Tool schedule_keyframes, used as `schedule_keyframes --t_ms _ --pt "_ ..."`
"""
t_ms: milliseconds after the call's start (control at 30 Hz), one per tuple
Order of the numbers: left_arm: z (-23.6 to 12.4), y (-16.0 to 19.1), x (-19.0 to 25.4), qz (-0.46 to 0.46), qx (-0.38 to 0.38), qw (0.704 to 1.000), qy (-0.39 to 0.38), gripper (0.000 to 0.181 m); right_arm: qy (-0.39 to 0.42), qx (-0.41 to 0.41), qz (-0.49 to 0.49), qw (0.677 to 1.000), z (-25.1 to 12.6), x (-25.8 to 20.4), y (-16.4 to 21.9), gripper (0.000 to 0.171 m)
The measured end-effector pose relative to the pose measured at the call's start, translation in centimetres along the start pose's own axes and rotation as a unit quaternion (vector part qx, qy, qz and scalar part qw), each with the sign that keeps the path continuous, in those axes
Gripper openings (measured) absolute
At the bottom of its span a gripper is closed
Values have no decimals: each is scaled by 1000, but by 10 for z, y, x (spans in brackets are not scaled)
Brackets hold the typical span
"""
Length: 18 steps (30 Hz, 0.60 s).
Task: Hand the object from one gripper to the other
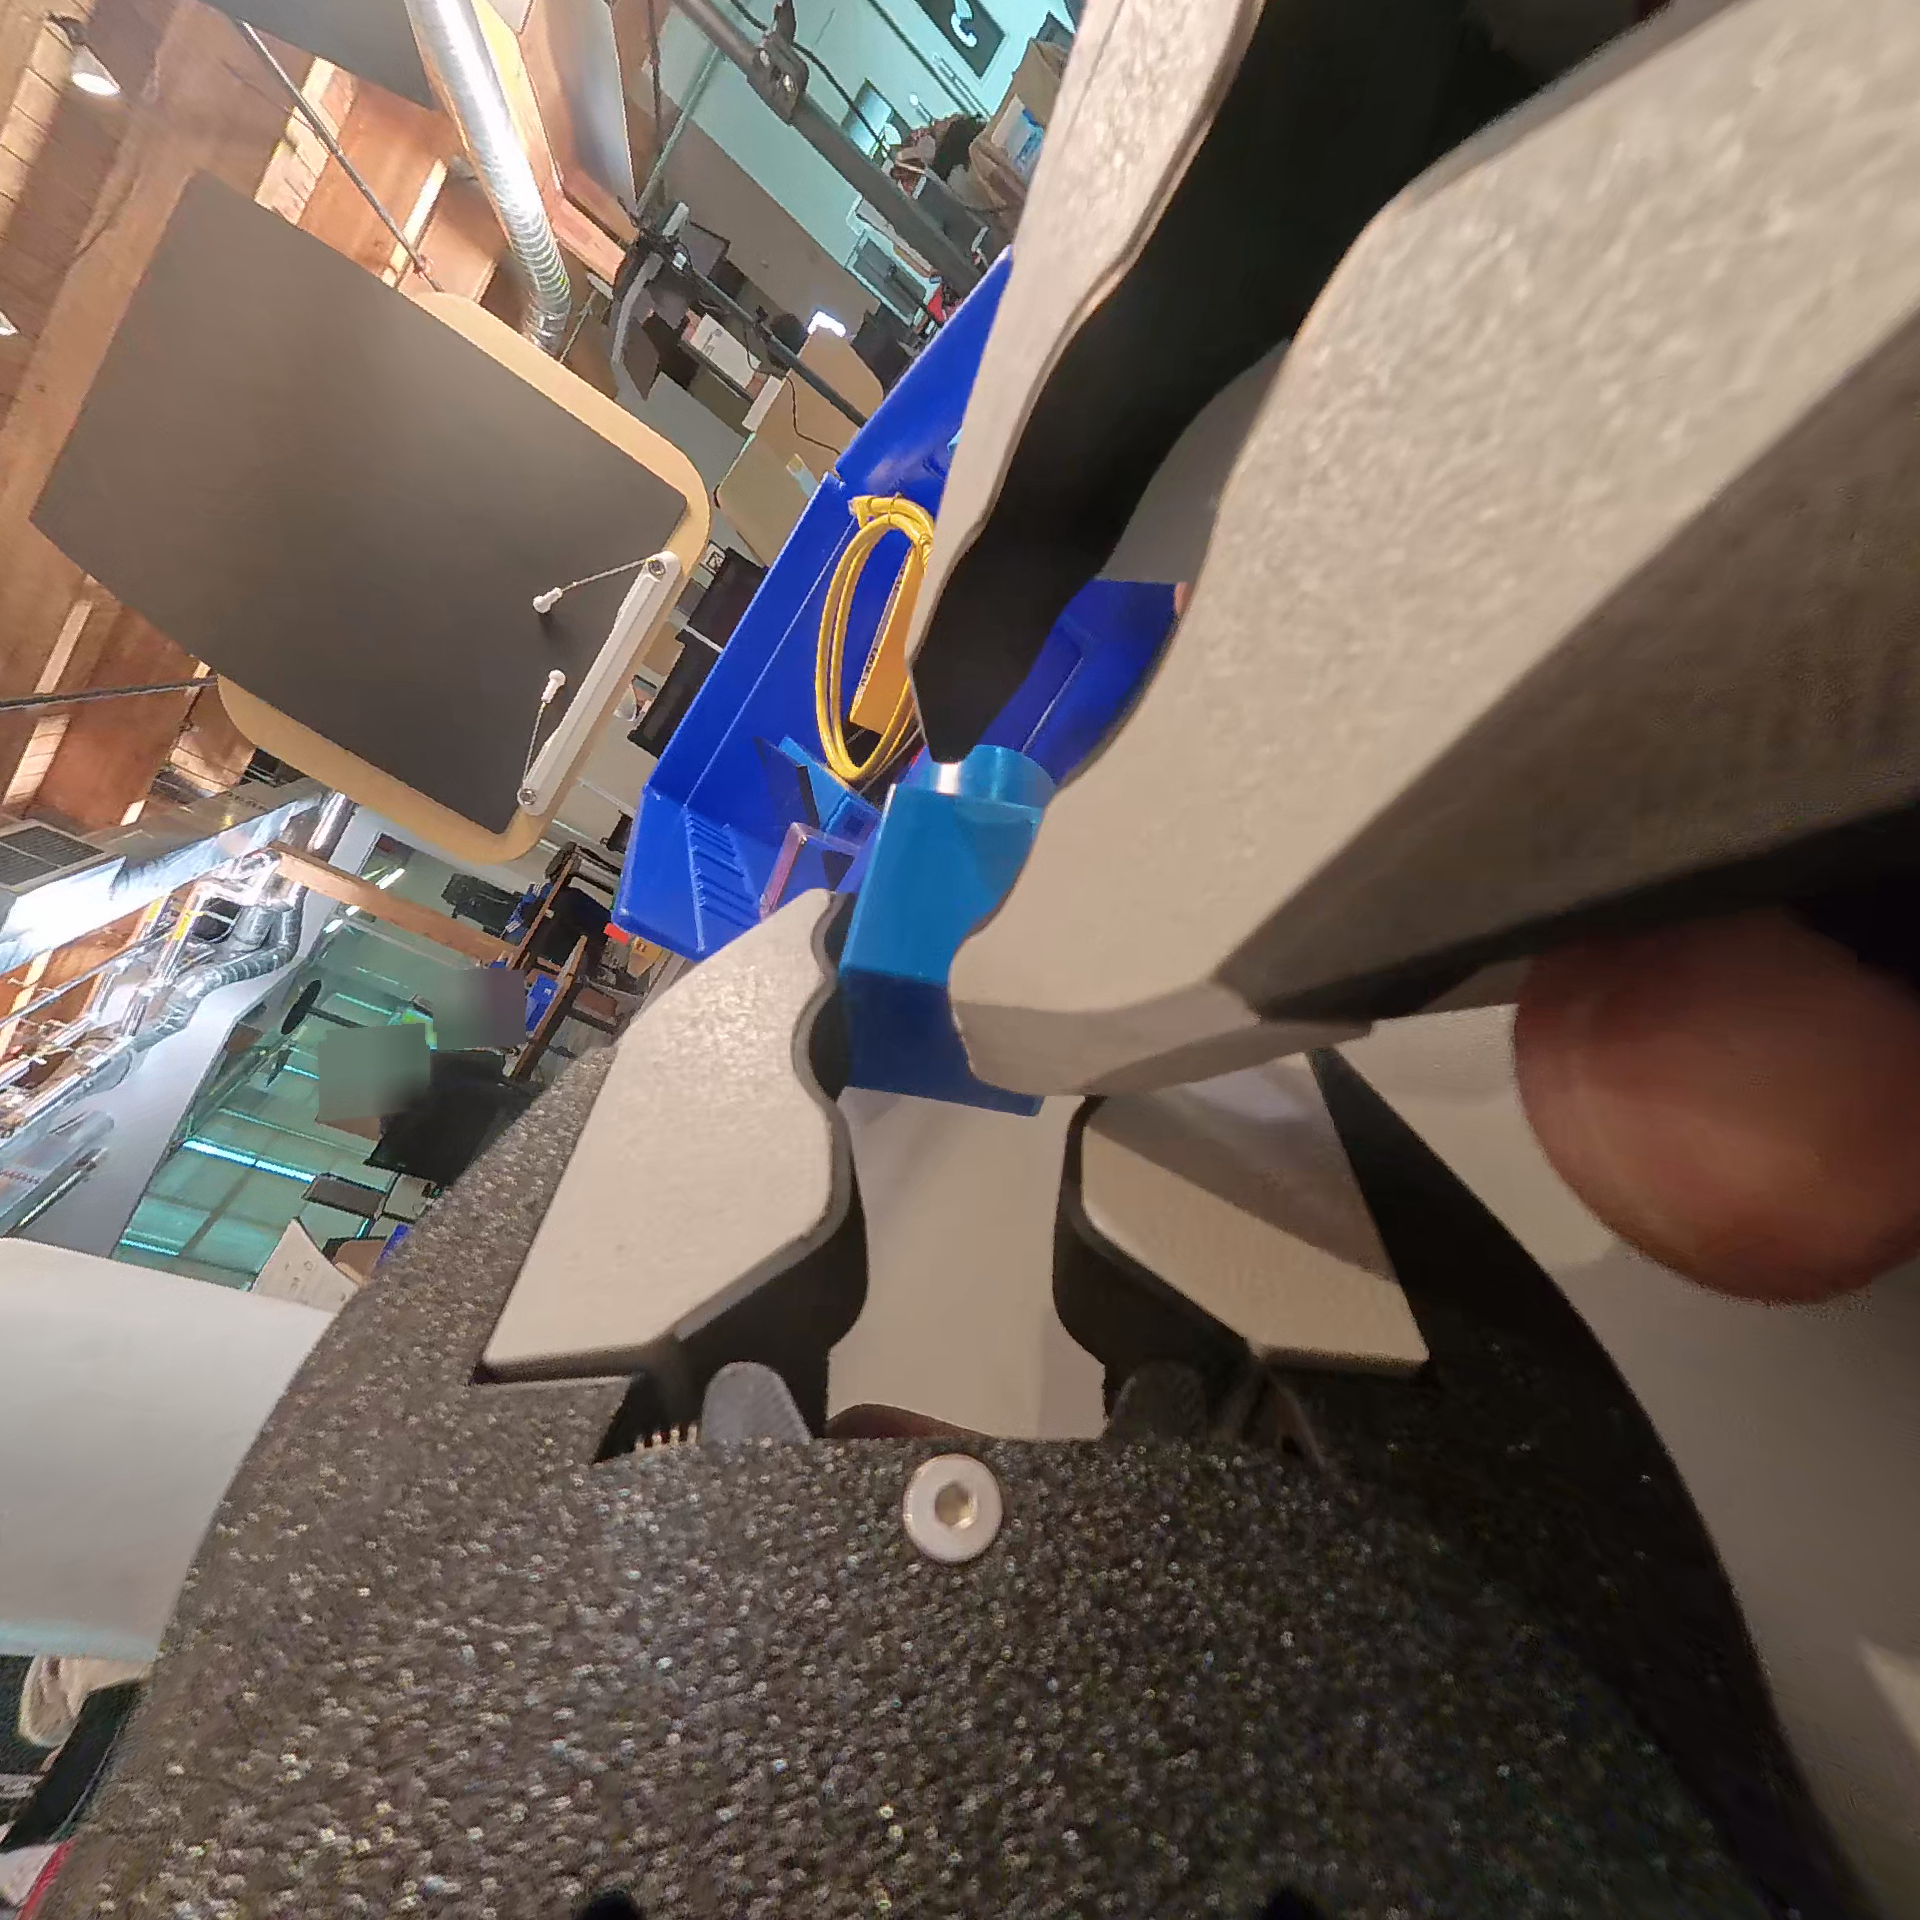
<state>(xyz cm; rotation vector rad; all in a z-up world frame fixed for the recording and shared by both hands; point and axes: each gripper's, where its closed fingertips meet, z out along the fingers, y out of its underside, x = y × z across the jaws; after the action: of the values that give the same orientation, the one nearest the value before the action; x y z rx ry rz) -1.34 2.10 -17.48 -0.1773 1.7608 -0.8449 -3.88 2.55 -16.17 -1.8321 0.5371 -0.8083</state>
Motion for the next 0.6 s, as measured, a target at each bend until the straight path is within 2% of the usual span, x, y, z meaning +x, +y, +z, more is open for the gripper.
schedule_keyframes --t_ms 367,500,600 --pt "1 3 -1 1 -9 1000 -6 40 -13 6 5 1000 -1 -3 -1 49" --pt "-4 -12 7 34 32 999 5 38 7 -10 6 1000 2 3 3 48" --pt "-4 -13 9 59 29 998 -5 40 13 -16 3 1000 3 3 4 45"
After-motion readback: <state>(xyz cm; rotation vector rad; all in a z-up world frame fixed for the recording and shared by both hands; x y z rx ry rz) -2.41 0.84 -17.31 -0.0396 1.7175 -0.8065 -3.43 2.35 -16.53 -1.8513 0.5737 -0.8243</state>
